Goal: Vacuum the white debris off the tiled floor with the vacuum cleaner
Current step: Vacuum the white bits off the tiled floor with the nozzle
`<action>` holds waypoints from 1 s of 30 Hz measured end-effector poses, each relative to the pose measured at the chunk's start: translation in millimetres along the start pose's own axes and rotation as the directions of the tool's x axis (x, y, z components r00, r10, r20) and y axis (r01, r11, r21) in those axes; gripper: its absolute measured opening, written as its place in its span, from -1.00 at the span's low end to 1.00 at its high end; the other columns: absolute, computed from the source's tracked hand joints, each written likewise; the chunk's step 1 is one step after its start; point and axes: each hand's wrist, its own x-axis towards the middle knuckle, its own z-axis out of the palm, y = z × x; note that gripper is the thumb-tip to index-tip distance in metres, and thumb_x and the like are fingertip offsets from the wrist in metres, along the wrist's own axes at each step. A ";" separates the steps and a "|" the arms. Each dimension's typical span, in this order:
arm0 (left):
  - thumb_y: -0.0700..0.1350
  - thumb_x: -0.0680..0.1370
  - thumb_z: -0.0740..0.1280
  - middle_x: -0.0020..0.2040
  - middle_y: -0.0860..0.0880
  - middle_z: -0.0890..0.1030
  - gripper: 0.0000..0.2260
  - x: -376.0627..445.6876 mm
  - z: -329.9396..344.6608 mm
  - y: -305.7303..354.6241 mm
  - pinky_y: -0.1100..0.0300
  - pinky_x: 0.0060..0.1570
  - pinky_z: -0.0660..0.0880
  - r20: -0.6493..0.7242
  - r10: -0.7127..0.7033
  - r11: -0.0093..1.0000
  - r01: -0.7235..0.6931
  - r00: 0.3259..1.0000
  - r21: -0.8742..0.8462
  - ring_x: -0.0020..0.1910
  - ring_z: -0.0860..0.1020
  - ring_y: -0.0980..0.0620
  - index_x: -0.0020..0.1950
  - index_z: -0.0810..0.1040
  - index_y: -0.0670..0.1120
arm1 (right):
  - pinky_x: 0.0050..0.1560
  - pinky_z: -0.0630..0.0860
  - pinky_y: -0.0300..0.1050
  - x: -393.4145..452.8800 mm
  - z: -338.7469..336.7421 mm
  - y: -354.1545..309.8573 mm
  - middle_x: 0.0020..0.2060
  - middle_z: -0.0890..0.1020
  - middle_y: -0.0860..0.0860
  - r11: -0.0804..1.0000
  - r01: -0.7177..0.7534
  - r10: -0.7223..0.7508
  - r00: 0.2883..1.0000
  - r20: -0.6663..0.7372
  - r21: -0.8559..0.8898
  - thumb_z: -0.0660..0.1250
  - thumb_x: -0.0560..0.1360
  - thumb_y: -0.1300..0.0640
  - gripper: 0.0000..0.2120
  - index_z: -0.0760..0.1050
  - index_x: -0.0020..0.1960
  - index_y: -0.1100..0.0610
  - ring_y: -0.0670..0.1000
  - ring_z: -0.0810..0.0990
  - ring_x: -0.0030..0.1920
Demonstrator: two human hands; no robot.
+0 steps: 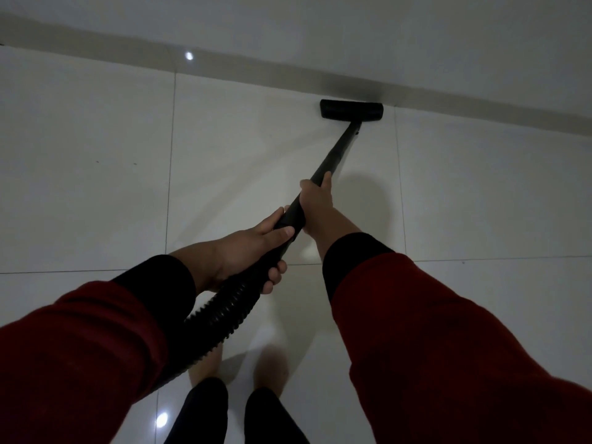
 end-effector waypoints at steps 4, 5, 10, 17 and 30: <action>-0.01 0.63 0.15 -0.35 -0.09 0.40 -0.62 -2.8 16.6 -7.5 0.28 -0.53 0.44 0.024 -0.020 0.999 0.021 0.999 -0.030 -0.54 0.40 0.08 0.27 0.13 0.43 | -0.04 0.49 0.02 -4.0 -17.0 6.7 -0.03 0.48 0.14 1.000 0.021 -0.021 1.000 -0.004 -0.006 0.09 0.61 0.19 -0.40 -0.04 0.53 -0.18 0.10 0.50 -0.20; -0.01 0.63 0.15 -0.36 -0.09 0.41 -0.65 -4.7 20.4 -11.3 0.28 -0.53 0.44 0.030 -0.028 0.999 0.029 0.999 -0.033 -0.54 0.40 0.08 0.23 0.14 0.42 | -0.02 0.45 0.02 -6.6 -22.0 11.1 0.19 0.46 0.20 0.999 0.034 -0.034 0.999 0.006 -0.006 0.07 0.62 0.18 -0.45 -0.01 0.53 -0.13 0.16 0.51 -0.09; -0.01 0.63 0.16 -0.36 -0.08 0.41 -0.63 -20.2 40.8 -37.6 0.30 -0.54 0.42 0.051 -0.065 0.997 0.066 0.997 -0.028 -0.55 0.39 0.09 0.31 0.17 0.40 | 0.10 0.44 0.09 -24.3 -50.0 43.1 0.43 0.29 0.19 0.999 0.040 -0.040 0.999 0.005 -0.001 0.07 0.61 0.16 -0.48 0.02 0.50 -0.10 0.28 0.43 0.31; 0.00 0.62 0.17 -0.36 -0.10 0.42 -0.53 -58.7 63.5 -90.5 0.28 -0.53 0.44 0.078 -0.119 0.992 0.115 0.990 0.051 -0.54 0.40 0.08 0.42 0.09 0.38 | 0.04 0.42 0.05 -69.8 -81.6 103.5 0.43 0.29 0.19 0.995 -0.004 0.007 0.999 -0.036 0.095 0.05 0.62 0.16 -0.50 0.02 0.51 -0.11 0.29 0.43 0.31; 0.01 0.61 0.20 -0.33 -0.12 0.44 -0.50 -159.4 47.0 -206.7 0.24 -0.52 0.46 0.119 -0.250 0.939 0.211 0.961 0.271 -0.53 0.43 0.06 0.42 0.05 0.41 | 0.01 0.43 0.03 -183.3 -77.9 245.8 0.43 0.30 0.20 0.954 -0.023 0.068 0.988 -0.141 0.300 0.05 0.62 0.17 -0.51 0.04 0.50 -0.09 0.32 0.44 0.29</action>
